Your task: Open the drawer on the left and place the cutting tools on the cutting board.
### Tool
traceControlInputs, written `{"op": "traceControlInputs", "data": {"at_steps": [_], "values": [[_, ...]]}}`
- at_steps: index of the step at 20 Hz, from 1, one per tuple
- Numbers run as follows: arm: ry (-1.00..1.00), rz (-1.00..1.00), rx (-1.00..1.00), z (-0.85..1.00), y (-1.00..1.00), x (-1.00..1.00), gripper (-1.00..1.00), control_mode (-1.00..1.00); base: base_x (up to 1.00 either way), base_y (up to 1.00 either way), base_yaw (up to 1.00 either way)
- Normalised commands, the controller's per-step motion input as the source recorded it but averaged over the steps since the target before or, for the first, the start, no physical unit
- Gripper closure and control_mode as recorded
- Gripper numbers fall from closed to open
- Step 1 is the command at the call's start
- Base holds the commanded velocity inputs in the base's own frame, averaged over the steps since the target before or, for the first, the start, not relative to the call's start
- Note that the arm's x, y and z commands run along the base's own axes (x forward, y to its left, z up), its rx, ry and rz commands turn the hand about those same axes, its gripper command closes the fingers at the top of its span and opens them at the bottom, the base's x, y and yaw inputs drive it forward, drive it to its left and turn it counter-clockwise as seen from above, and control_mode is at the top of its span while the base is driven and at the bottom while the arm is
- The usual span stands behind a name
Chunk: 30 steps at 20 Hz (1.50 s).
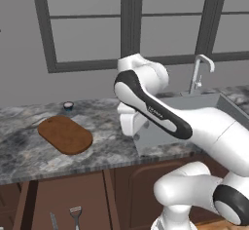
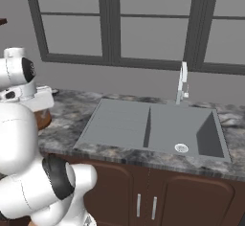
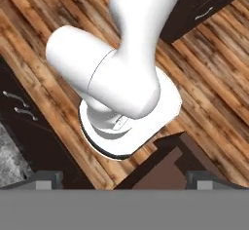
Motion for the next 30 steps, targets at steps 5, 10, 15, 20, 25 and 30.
{"op": "traceControlInputs", "data": {"at_steps": [5,10,15,20,25,30], "values": [[-0.08,0.04,0.3,-0.44,0.42,-0.07,-1.0,-1.0,0.0,0.0,0.0],[0.0,-0.02,0.05,-0.43,0.89,-0.05,-1.0,-1.0,0.0,0.0,0.0],[0.02,-0.01,-0.02,-0.19,0.51,0.0,-1.0,-1.0,0.0,0.0,0.0],[0.01,0.0,0.0,-0.32,0.19,-0.11,-1.0,-1.0,0.0,0.0,0.0],[0.09,0.0,0.0,-0.53,0.12,-0.12,-1.0,-1.0,0.0,0.0,0.0],[0.14,-0.03,-0.03,-0.6,0.06,-0.01,-1.0,-1.0,0.0,0.0,0.0]]}}
